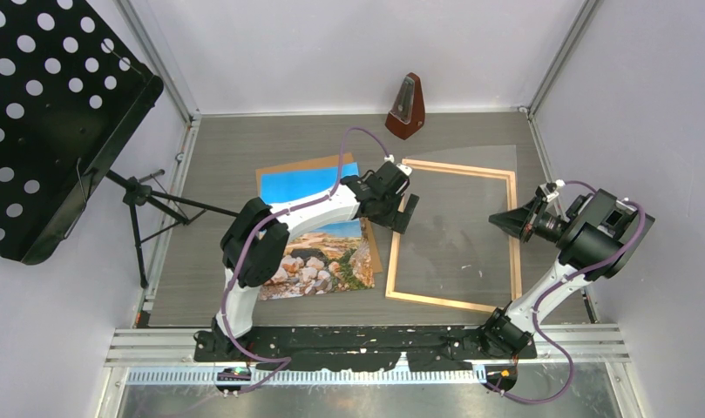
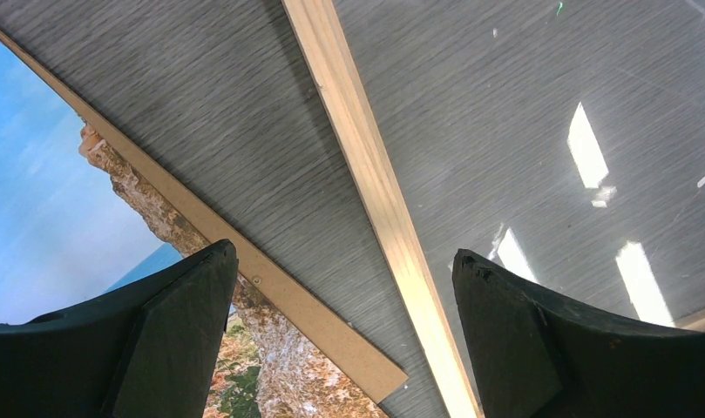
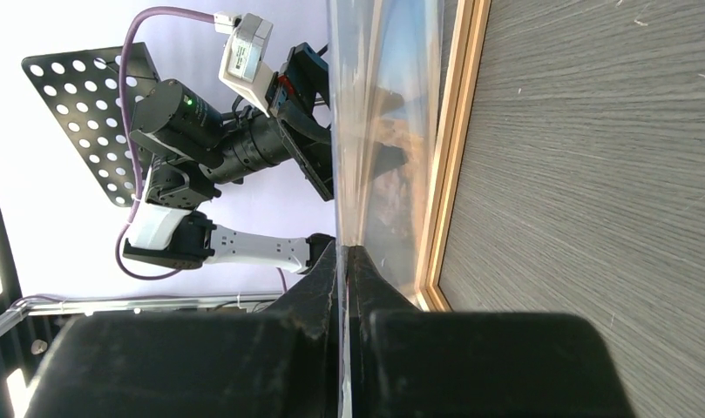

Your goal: Put the photo into the frame

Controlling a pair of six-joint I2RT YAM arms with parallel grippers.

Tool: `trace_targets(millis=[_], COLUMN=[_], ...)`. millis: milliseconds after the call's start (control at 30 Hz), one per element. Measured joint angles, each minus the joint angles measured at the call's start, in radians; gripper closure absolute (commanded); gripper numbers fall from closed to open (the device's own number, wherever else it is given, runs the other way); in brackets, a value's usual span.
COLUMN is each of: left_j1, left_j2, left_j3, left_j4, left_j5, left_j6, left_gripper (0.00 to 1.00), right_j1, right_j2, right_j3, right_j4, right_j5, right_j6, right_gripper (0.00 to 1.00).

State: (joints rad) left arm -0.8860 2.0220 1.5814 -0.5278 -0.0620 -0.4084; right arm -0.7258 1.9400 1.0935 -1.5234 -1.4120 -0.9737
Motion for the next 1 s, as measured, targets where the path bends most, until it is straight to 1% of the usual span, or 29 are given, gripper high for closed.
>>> trace_targets(millis=[500,1000], left_j1=[-0.003,-0.003], left_j2=[0.0,0.0], left_j3=[0.0,0.0], left_j4=[0.0,0.0], left_j5=[-0.009,-0.014], left_j6=[0.002,0.006], left_gripper=[0.06,0.06], right_j1=[0.004,0.004], right_j2=[0.0,0.046], right_j3=[0.014,0.015], right_j4=[-0.004,-0.007], right_j5=[-0.002,0.016], right_j6=[0.0,-0.077], right_gripper=[0.94,0.94])
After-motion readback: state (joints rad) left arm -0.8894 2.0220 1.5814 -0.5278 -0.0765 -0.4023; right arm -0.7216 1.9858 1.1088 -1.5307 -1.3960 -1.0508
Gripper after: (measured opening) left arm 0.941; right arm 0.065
